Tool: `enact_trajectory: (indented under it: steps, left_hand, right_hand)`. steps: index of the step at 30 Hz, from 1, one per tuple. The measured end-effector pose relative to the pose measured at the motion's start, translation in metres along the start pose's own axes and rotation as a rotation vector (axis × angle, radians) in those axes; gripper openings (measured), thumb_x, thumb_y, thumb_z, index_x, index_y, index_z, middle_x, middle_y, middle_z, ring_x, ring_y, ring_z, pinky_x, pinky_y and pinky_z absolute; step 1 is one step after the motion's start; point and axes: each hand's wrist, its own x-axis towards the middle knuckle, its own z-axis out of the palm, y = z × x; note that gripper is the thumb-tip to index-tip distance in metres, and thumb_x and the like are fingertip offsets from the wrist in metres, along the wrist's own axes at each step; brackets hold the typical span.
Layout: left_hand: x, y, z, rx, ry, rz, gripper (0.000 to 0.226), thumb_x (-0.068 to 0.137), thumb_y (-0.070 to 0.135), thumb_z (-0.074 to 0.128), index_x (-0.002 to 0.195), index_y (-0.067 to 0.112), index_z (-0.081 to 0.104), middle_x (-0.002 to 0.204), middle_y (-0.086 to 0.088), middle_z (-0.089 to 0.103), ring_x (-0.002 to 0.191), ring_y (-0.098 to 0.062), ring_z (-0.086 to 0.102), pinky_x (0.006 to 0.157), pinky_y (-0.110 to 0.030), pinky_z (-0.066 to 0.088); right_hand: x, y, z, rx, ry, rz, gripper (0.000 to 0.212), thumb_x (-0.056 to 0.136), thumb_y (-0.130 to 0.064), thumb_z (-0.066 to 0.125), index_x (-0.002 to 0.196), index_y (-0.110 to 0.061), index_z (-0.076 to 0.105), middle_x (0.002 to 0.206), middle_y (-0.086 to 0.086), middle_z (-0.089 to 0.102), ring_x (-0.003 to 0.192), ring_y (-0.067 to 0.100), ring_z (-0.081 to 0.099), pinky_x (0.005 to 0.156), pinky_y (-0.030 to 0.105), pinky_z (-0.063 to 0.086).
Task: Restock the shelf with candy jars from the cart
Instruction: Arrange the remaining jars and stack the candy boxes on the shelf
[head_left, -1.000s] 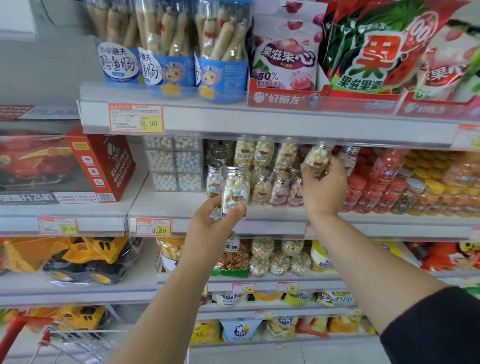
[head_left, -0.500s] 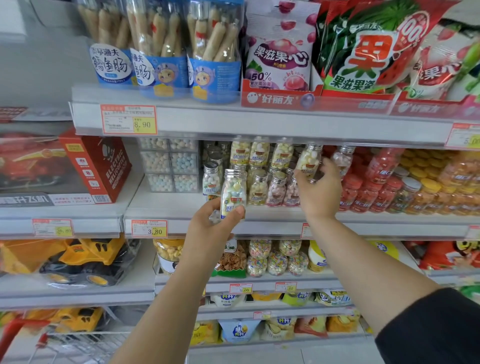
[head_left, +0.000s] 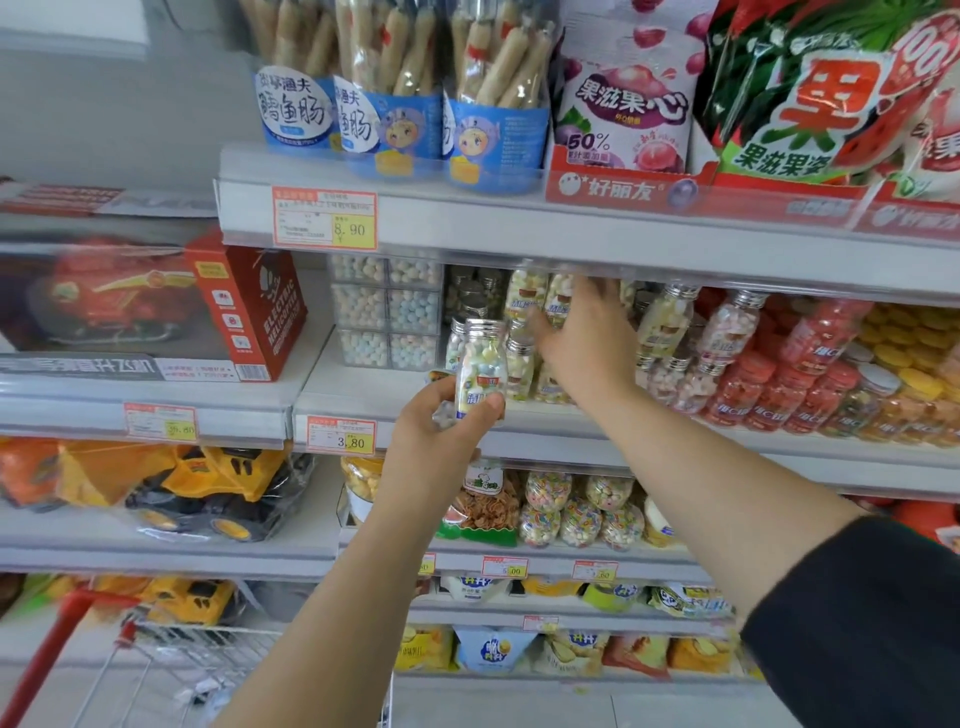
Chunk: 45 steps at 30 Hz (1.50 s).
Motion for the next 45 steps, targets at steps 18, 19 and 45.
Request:
enact_trajectory:
  steps: [18,19,45]
  left_hand:
    - [0.007,-0.009,-0.013,-0.002,-0.004,0.032,0.063,0.082,0.057,0.069,0.136,0.029,0.053,0.129,0.003,0.062,0.075,-0.005,0.071,0.074,-0.027,0.053]
    - [0.007,-0.008,-0.013,-0.011,-0.005,0.031,0.063,0.082,0.056,0.07,0.136,0.028,0.053,0.13,0.003,0.061,0.076,-0.005,0.071,0.076,-0.028,0.054]
    - [0.003,-0.005,-0.003,0.021,-0.033,0.038,0.032,0.086,0.051,0.068,0.115,0.037,0.063,0.111,0.005,0.067,0.082,-0.012,0.071,0.064,-0.022,0.047]
  right_hand:
    - [0.046,-0.005,0.016,-0.148,-0.124,0.158,0.055,0.094,-0.067,0.035,0.094,-0.018,0.061,0.081,0.001,0.063,0.075,0.025,0.061,0.065,0.033,0.052]
    - [0.047,-0.007,0.017,-0.143,-0.133,0.171,0.055,0.093,-0.067,0.035,0.097,-0.019,0.061,0.084,0.002,0.064,0.079,0.026,0.062,0.07,0.038,0.055]
    - [-0.077,0.025,-0.01,0.404,0.217,-0.077,0.043,0.091,-0.039,0.065,0.122,-0.011,0.057,0.131,0.002,0.038,0.089,-0.005,0.053,0.078,0.007,0.046]
